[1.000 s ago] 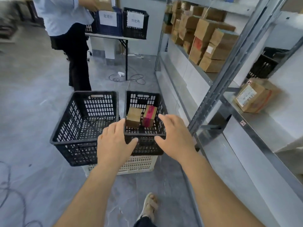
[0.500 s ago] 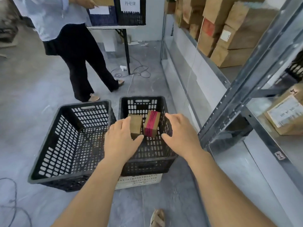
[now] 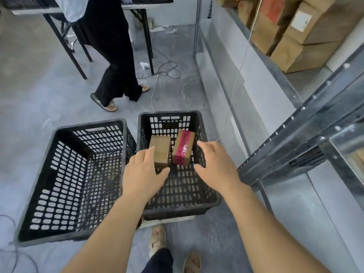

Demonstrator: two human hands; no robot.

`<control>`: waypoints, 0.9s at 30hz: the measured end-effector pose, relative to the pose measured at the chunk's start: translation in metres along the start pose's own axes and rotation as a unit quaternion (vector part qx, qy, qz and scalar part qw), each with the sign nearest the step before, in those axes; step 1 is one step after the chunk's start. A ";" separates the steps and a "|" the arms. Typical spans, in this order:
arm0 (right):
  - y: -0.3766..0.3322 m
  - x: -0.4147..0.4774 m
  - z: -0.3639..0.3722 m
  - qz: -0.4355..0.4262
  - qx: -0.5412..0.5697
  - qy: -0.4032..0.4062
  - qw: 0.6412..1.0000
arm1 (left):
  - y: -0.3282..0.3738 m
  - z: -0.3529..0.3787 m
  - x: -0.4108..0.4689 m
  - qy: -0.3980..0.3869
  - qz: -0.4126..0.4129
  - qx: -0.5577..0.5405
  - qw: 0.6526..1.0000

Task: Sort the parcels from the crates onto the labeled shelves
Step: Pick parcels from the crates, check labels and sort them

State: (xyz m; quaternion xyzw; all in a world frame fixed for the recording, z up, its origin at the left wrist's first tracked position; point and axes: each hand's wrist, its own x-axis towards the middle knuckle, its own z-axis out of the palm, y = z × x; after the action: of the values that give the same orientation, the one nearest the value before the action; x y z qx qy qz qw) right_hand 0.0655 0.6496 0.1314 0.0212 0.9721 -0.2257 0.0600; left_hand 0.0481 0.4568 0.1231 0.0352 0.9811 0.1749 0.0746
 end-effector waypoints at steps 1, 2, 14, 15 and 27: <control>0.000 0.007 0.001 0.005 -0.001 -0.004 1.000 | -0.001 0.001 0.009 -0.005 0.001 -0.002 1.000; -0.001 0.015 0.002 0.011 -0.003 -0.008 1.000 | -0.003 0.001 0.019 -0.011 0.002 -0.003 1.000; 0.010 0.120 0.048 0.072 -0.010 -0.052 0.996 | -0.043 0.043 0.141 -0.107 0.061 0.011 0.992; 0.015 0.128 0.056 0.078 -0.010 -0.062 0.995 | -0.044 0.052 0.148 -0.118 0.062 0.008 0.991; 0.108 0.218 0.205 0.177 0.051 -0.184 0.965 | -0.050 0.202 0.241 -0.210 -0.005 -0.062 0.976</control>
State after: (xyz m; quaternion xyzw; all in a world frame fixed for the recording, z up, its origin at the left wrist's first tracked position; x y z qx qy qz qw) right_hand -0.1213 0.6588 -0.1255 0.1540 0.9122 -0.2609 0.2760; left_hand -0.1593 0.5011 -0.1143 0.0615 0.9310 0.2232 0.2822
